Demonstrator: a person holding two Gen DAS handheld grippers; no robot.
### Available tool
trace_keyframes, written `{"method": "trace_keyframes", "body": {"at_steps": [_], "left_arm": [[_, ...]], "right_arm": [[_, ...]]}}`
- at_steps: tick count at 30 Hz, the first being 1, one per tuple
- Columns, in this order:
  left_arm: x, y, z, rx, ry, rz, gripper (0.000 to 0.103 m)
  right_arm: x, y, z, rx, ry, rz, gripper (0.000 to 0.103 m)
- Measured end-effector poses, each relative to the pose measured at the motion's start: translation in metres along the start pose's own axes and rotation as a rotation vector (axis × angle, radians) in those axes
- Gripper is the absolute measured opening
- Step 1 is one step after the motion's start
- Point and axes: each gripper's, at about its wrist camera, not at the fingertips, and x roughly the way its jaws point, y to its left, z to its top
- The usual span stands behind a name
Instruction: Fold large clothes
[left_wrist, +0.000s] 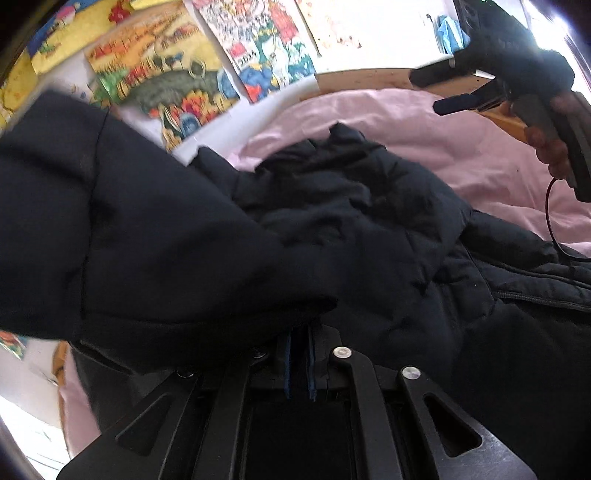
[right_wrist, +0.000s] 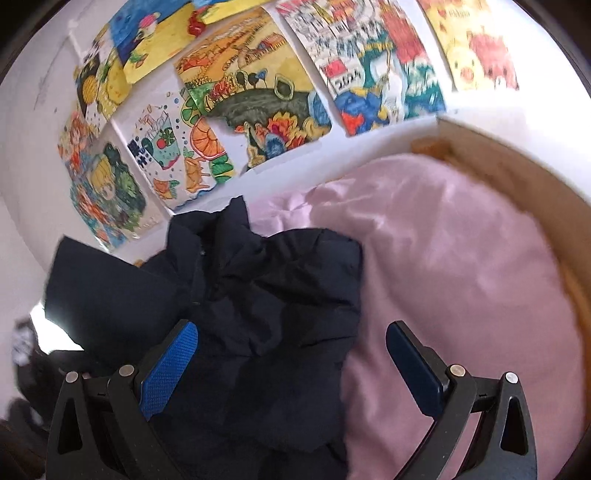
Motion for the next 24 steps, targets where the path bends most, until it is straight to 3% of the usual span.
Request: {"method": "trace_keyframes", "body": {"at_steps": [3, 8, 13, 18, 24], "left_arm": [[0.006, -0.009, -0.004, -0.002, 0.03, -0.038, 0.016], [-0.002, -0.019, -0.006, 0.011, 0.013, -0.142, 0.057], [-0.013, -0.031, -0.001, 0.041, 0.022, -0.19, 0.061], [-0.033, -0.042, 0.003, 0.102, -0.01, -0.172, 0.066], [-0.041, -0.025, -0.001, 0.015, -0.034, -0.164, 0.067]], "right_arm": [[0.009, -0.008, 0.0, 0.094, 0.026, 0.133, 0.103], [0.024, -0.008, -0.002, 0.165, 0.067, 0.253, 0.103], [0.038, -0.007, -0.005, 0.231, 0.102, 0.318, 0.103], [0.044, -0.007, -0.004, 0.284, 0.123, 0.391, 0.103], [0.045, -0.011, -0.002, 0.373, 0.131, 0.496, 0.103]]}}
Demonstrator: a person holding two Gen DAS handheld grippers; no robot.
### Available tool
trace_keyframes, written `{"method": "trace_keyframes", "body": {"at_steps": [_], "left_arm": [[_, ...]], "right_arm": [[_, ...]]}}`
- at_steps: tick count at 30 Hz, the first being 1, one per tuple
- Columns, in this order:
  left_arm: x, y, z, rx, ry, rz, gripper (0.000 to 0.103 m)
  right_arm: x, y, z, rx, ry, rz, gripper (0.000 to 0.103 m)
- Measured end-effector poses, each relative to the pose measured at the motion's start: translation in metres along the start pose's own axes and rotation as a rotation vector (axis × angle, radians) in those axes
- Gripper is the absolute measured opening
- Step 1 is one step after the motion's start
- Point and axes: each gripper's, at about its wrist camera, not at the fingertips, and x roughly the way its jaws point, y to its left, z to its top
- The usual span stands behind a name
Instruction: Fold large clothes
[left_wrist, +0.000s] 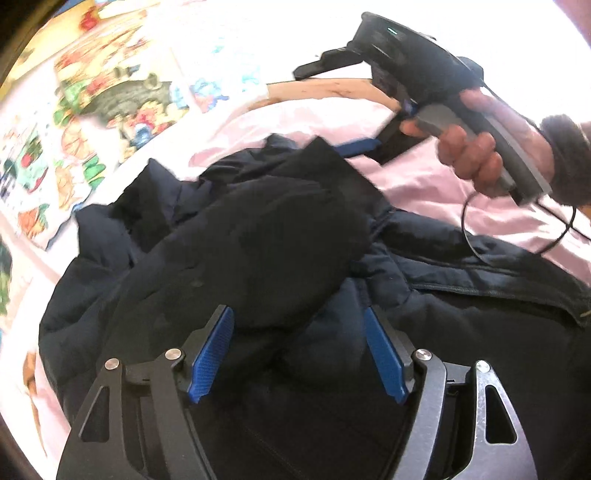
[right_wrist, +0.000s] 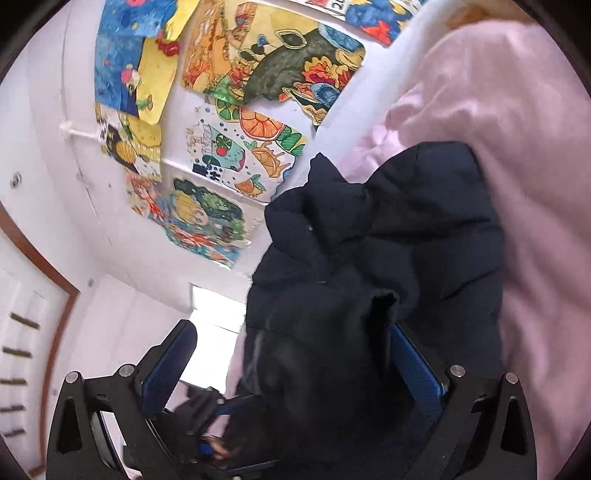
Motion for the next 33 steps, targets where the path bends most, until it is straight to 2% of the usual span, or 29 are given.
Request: {"method": "trace_keyframes", "body": {"at_steps": [1, 4, 6, 8, 9, 10, 11, 12, 13, 14, 17, 19, 22, 25, 28, 33], "left_arm": [[-0.003, 0.007, -0.002, -0.035, -0.008, 0.006, 0.067], [-0.016, 0.034, -0.011, -0.175, -0.037, 0.012, 0.067], [-0.031, 0.063, -0.02, -0.303, -0.069, 0.04, 0.067], [-0.043, 0.092, -0.03, -0.43, -0.085, 0.098, 0.067], [-0.048, 0.107, -0.036, -0.495, -0.077, 0.161, 0.067], [-0.052, 0.121, -0.041, -0.551, -0.066, 0.215, 0.067], [-0.054, 0.131, -0.045, -0.592, -0.057, 0.254, 0.067], [-0.055, 0.144, -0.05, -0.642, -0.043, 0.295, 0.067], [-0.056, 0.153, -0.055, -0.682, -0.033, 0.321, 0.067], [-0.056, 0.164, -0.06, -0.724, -0.018, 0.356, 0.067], [-0.053, 0.179, -0.068, -0.779, 0.015, 0.411, 0.067], [-0.045, 0.187, -0.072, -0.799, 0.051, 0.416, 0.067], [-0.026, 0.188, -0.077, -0.782, 0.128, 0.428, 0.067], [-0.005, 0.186, -0.089, -0.762, 0.188, 0.404, 0.068], [0.002, 0.185, -0.099, -0.756, 0.187, 0.381, 0.068], [-0.016, 0.179, -0.106, -0.745, 0.158, 0.375, 0.068]], "right_arm": [[-0.001, -0.002, 0.001, 0.008, -0.005, -0.003, 0.103], [0.001, -0.005, 0.004, -0.011, -0.003, -0.087, 0.103], [0.007, -0.007, 0.006, -0.014, 0.004, -0.136, 0.102], [0.014, -0.007, 0.008, -0.022, 0.012, -0.204, 0.077], [0.018, -0.008, 0.009, -0.037, 0.024, -0.244, 0.072], [0.022, -0.006, 0.01, -0.059, 0.038, -0.278, 0.06], [0.024, -0.003, 0.009, -0.087, 0.042, -0.313, 0.041], [0.026, -0.003, 0.008, -0.113, 0.047, -0.366, 0.03], [0.028, 0.0, 0.009, -0.14, 0.054, -0.41, 0.012], [0.03, 0.002, 0.011, -0.173, 0.055, -0.432, 0.008], [0.032, 0.017, 0.018, -0.297, 0.015, -0.527, 0.006], [0.034, 0.025, 0.024, -0.355, -0.017, -0.574, 0.006], [0.042, 0.03, 0.032, -0.421, -0.048, -0.634, 0.006], [0.059, 0.02, 0.023, -0.503, -0.023, -0.745, 0.006], [0.069, -0.003, 0.013, -0.51, 0.006, -0.81, 0.007], [0.065, -0.006, 0.006, -0.534, -0.001, -0.813, 0.012]]}}
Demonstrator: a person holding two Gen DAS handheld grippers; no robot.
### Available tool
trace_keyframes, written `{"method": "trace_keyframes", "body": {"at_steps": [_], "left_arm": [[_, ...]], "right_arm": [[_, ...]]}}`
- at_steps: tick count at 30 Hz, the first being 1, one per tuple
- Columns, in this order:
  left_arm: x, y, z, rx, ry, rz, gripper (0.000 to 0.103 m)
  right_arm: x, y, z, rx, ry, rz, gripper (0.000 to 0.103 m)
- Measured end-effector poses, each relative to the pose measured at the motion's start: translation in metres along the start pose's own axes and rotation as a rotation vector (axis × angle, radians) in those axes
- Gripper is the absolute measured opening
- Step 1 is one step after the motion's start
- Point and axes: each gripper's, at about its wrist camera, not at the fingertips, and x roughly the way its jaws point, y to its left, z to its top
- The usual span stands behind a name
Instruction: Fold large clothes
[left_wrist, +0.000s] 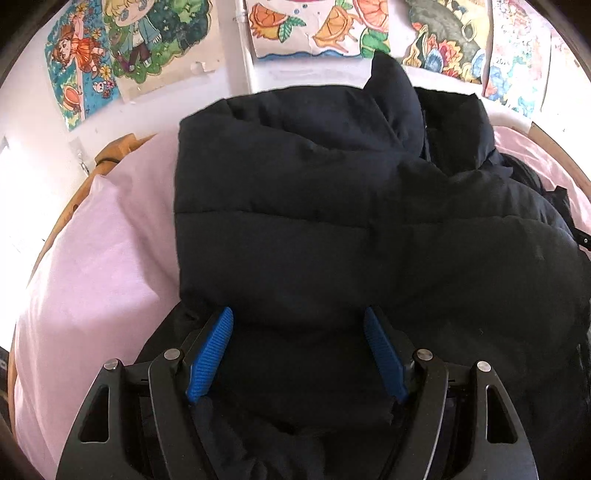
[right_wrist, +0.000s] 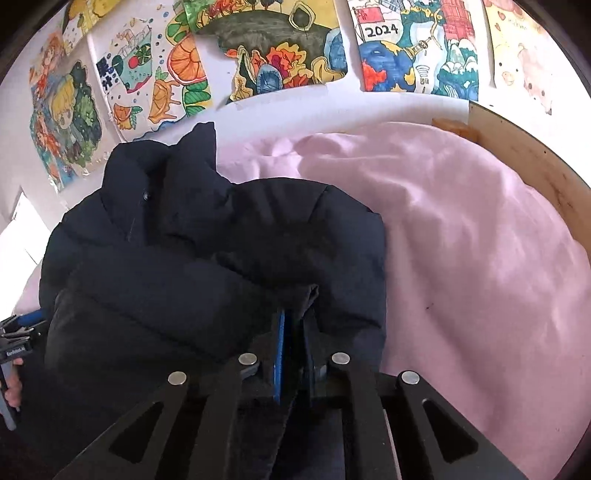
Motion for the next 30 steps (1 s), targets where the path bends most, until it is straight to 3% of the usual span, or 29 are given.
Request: {"method": "trace_keyframes", "body": {"at_steps": [4, 7, 10, 14, 18, 20, 26, 30], "left_arm": [[-0.041, 0.009, -0.007, -0.078, -0.11, -0.085, 0.068], [-0.063, -0.002, -0.004, -0.095, -0.184, -0.156, 0.07], [-0.061, -0.027, 0.0, -0.011, -0.159, -0.124, 0.074], [-0.04, -0.058, -0.015, 0.136, -0.076, -0.088, 0.074], [-0.023, -0.055, -0.023, 0.174, -0.029, -0.085, 0.075], [-0.017, -0.054, -0.024, 0.175, -0.023, -0.09, 0.077], [0.003, -0.068, -0.043, 0.269, -0.049, 0.008, 0.083], [-0.001, -0.055, -0.038, 0.233, -0.059, -0.036, 0.083]], "right_arm": [[-0.019, 0.003, -0.001, -0.01, -0.023, -0.051, 0.021], [-0.041, 0.021, 0.002, -0.072, -0.111, -0.152, 0.04], [-0.049, 0.053, 0.006, -0.18, -0.174, -0.172, 0.074], [-0.041, 0.085, 0.0, -0.311, -0.184, -0.176, 0.074], [-0.014, 0.091, -0.022, -0.363, -0.082, -0.164, 0.074], [-0.002, 0.088, -0.033, -0.371, -0.055, -0.173, 0.074], [0.027, 0.079, -0.047, -0.356, -0.004, -0.183, 0.079], [0.024, 0.07, -0.049, -0.313, -0.011, -0.147, 0.086]]}}
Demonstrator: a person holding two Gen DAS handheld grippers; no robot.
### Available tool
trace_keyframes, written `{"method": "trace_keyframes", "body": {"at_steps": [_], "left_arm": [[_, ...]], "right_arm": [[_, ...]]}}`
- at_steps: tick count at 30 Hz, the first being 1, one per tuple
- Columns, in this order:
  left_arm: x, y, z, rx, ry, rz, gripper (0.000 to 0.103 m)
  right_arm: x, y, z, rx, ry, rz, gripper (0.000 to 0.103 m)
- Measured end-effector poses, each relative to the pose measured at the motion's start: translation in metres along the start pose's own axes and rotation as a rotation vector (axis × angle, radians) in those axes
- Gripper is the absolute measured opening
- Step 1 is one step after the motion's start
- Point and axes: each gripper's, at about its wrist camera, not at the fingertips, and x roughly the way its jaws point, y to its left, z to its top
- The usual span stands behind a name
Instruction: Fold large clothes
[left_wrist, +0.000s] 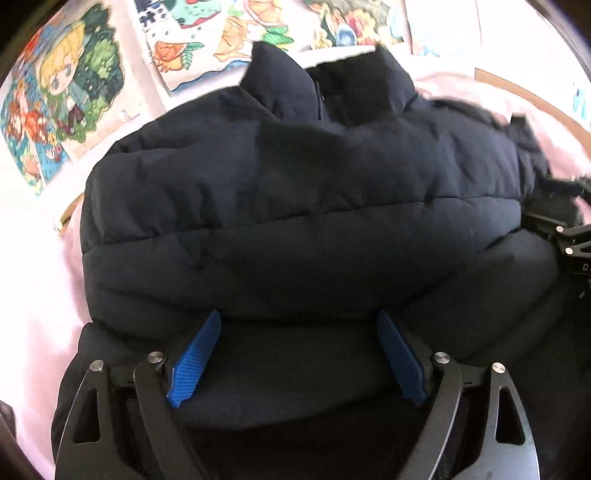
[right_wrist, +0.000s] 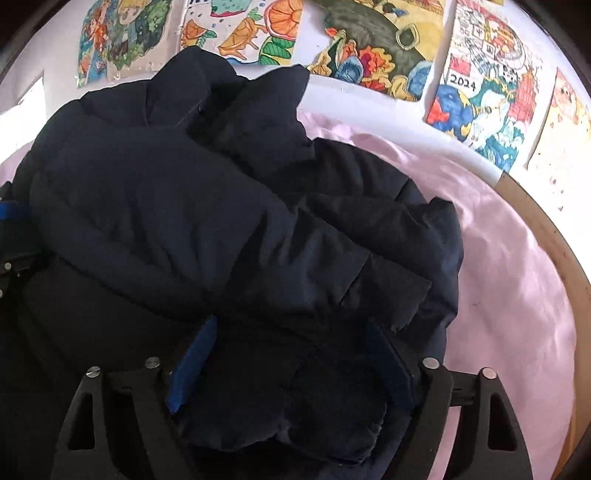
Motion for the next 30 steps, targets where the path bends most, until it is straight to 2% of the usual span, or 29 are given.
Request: {"method": "trace_keyframes", "body": {"at_steps": [5, 7, 10, 12, 14, 17, 20, 25, 27, 29, 30], "left_arm": [[-0.035, 0.039, 0.029, -0.099, -0.088, -0.17, 0.083], [-0.044, 0.051, 0.051, -0.103, -0.102, -0.175, 0.083], [-0.039, 0.067, 0.102, -0.082, -0.089, -0.156, 0.083], [-0.026, 0.077, 0.127, -0.079, -0.075, -0.138, 0.083], [-0.008, 0.089, 0.15, -0.128, -0.053, -0.144, 0.083], [0.013, 0.101, 0.169, -0.217, -0.049, -0.178, 0.083], [0.037, 0.106, 0.193, -0.266, -0.047, -0.178, 0.083], [0.061, 0.105, 0.214, -0.266, -0.022, -0.154, 0.083], [0.066, 0.104, 0.219, -0.273, -0.021, -0.147, 0.083], [0.07, 0.108, 0.224, -0.313, -0.031, -0.17, 0.082], [0.07, 0.11, 0.226, -0.334, -0.039, -0.19, 0.082]], "right_arm": [[-0.038, -0.032, 0.011, 0.091, -0.111, 0.148, 0.088], [-0.048, -0.038, 0.025, 0.081, -0.136, 0.177, 0.09], [-0.051, -0.048, 0.059, 0.101, -0.138, 0.233, 0.091], [-0.042, -0.053, 0.084, 0.137, -0.113, 0.287, 0.092], [-0.022, -0.059, 0.113, 0.187, -0.057, 0.318, 0.092], [0.005, -0.067, 0.139, 0.298, -0.002, 0.366, 0.092], [0.027, -0.075, 0.156, 0.405, 0.01, 0.396, 0.091], [0.057, -0.072, 0.173, 0.458, 0.005, 0.426, 0.091], [0.068, -0.067, 0.178, 0.46, 0.004, 0.415, 0.085], [0.078, -0.064, 0.183, 0.477, 0.006, 0.411, 0.073], [0.082, -0.064, 0.185, 0.483, 0.008, 0.411, 0.071]]}}
